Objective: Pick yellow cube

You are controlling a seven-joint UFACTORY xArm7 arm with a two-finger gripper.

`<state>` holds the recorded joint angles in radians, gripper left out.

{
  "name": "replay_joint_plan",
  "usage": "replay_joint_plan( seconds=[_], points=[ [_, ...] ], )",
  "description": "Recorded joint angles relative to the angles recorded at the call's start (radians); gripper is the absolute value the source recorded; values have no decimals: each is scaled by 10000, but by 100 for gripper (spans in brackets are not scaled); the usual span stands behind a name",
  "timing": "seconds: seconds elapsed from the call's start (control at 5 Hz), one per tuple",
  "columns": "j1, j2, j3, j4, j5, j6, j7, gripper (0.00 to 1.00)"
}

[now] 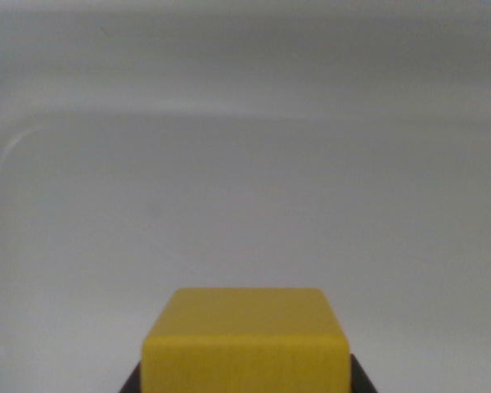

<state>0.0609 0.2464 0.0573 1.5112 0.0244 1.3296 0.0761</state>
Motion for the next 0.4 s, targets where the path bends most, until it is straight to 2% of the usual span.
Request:
replay_joint_plan(
  seconds=[0.2,0.4],
  points=[
    [0,0,0,0,0,0,0,100],
    [-3,-135,2,304,3,438,9,100]
  ],
)
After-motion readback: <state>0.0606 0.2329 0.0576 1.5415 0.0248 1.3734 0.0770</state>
